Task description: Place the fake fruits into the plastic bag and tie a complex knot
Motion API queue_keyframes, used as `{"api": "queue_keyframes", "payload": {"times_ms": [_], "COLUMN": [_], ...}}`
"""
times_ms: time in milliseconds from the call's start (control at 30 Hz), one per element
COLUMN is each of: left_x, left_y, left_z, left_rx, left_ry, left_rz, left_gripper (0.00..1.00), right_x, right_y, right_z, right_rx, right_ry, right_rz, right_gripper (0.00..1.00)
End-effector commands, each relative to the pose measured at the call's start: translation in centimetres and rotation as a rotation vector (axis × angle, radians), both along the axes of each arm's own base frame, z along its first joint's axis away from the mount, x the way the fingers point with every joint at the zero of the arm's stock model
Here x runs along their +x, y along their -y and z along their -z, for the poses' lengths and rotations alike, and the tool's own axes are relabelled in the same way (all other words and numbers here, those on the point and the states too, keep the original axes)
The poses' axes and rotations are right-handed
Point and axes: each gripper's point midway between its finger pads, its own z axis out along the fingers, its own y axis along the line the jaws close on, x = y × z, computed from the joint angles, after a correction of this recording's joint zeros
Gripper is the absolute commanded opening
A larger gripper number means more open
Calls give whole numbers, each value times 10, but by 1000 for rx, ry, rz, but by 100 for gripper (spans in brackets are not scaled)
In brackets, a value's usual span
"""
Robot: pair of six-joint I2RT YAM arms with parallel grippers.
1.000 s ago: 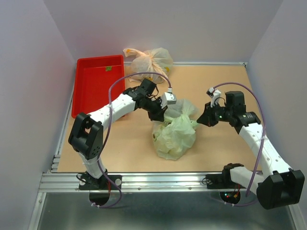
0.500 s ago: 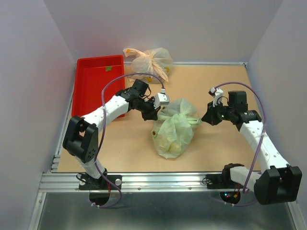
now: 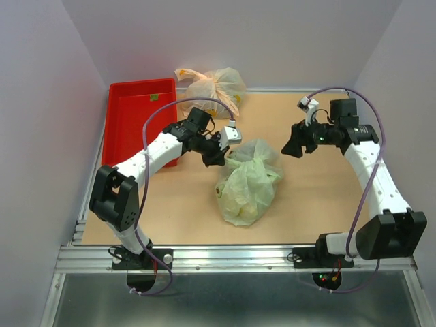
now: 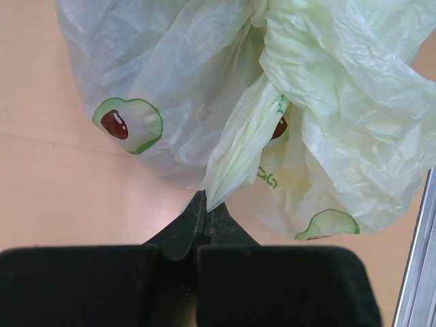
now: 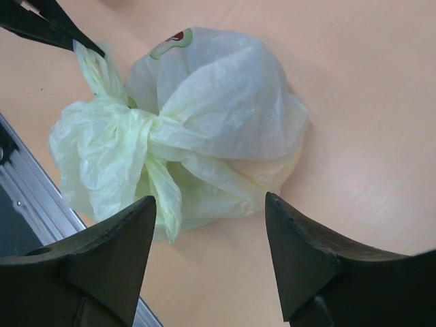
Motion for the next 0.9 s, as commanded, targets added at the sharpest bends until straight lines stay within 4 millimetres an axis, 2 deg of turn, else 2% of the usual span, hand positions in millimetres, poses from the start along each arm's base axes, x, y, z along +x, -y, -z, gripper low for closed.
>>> {"api": "queue_keyframes", "payload": {"times_ms": [0, 33, 167, 367, 467, 500, 700, 867], "left_x": [-6, -6, -6, -6, -7, -6, -8, -8], "left_y": [12, 12, 15, 16, 18, 19, 21, 22], "left_z": [-19, -19, -19, -18, -18, -18, -19, -19], "left_rx": [-52, -55, -61, -64, -62, -65, -70, -71], "left_ry": [21, 23, 25, 25, 24, 21, 16, 18], "left_rz": [30, 27, 28, 25, 27, 27, 29, 29], "left_gripper": [0, 0, 0, 0, 0, 0, 0, 0], "right_x": [-12, -16, -26, -45, -59, -64, -48, -47], "right_y": [-10, -13, -24, -35, -40, -44, -45, -50], "right_z": [7, 9, 26, 38, 53, 68, 82, 91], "right_rx": [0, -4, -5, 12, -11, -28, -80, -86], "right_ry": [-120, -149, -235, -317, -364, -378, -334, -341], "right_rz": [-134, -151, -186, -235, -263, -271, -236, -244], "right_gripper": [66, 61, 52, 57, 57, 59, 62, 64]}}
